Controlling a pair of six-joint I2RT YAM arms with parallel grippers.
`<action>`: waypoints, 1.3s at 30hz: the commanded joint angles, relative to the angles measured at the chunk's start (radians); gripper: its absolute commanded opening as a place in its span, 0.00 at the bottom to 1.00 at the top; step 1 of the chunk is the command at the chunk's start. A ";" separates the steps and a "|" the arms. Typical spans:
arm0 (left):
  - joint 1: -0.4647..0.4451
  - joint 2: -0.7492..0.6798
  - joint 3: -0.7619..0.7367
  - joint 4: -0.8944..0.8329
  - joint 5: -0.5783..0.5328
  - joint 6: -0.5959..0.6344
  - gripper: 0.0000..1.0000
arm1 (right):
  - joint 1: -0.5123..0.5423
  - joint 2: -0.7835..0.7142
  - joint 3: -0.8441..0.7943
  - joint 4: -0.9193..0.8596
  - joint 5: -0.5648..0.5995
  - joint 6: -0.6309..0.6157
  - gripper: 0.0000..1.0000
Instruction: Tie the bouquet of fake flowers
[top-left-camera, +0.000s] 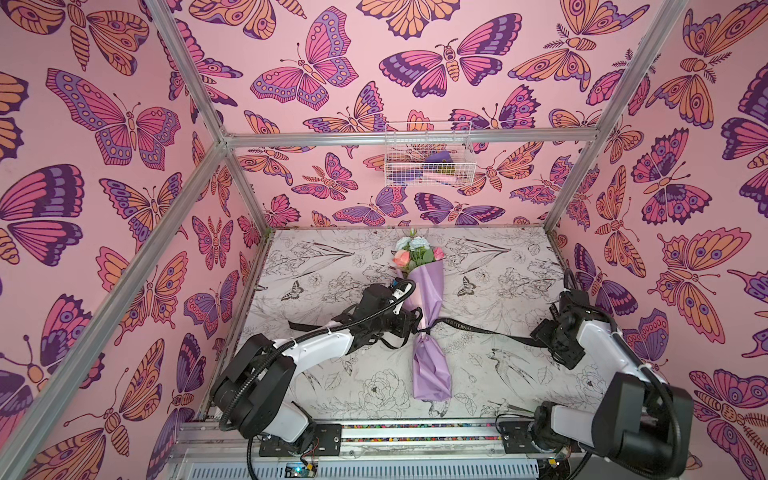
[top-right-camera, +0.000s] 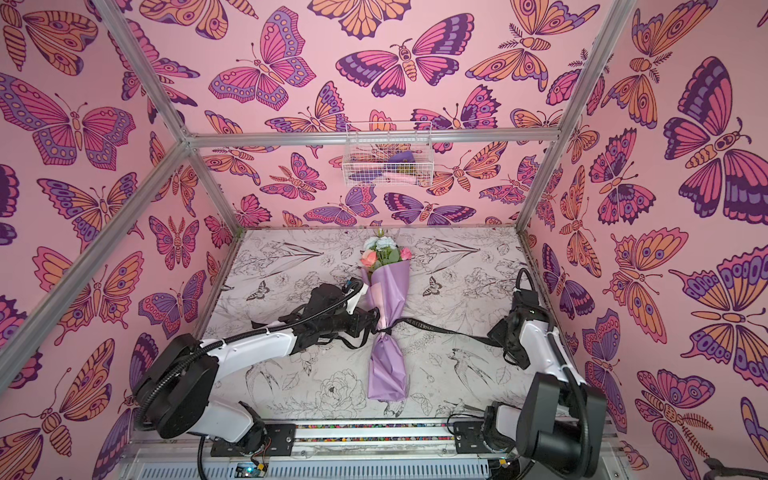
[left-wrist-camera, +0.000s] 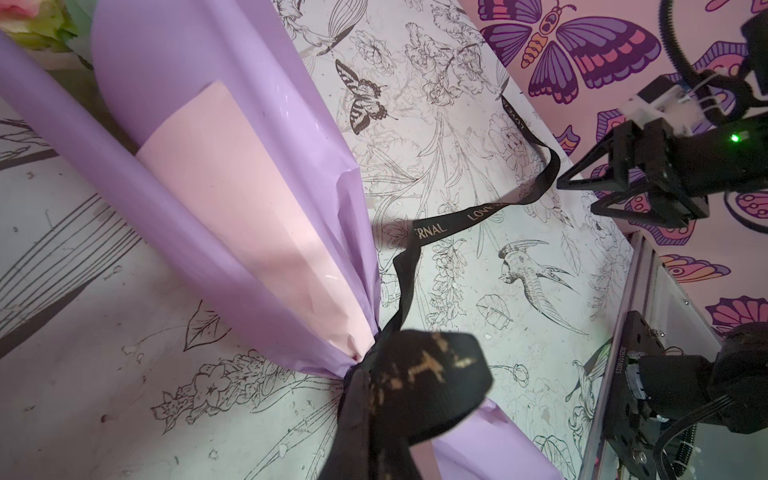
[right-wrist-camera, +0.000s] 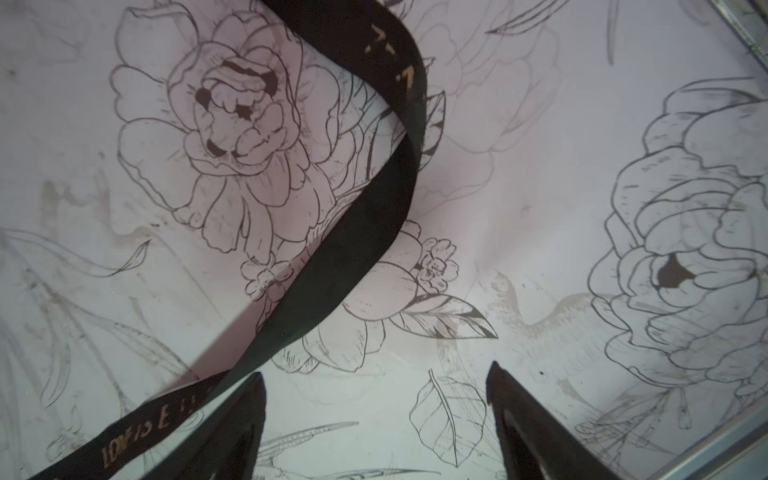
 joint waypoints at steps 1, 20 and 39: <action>-0.011 0.012 0.019 0.013 0.006 0.016 0.00 | -0.007 0.079 0.052 0.080 -0.004 -0.001 0.86; -0.039 0.054 0.055 0.014 0.011 0.022 0.00 | -0.004 0.213 0.096 0.234 -0.219 -0.054 0.00; -0.069 0.023 0.015 0.081 -0.027 0.201 0.00 | 0.521 -0.026 0.621 0.042 -0.232 -0.144 0.00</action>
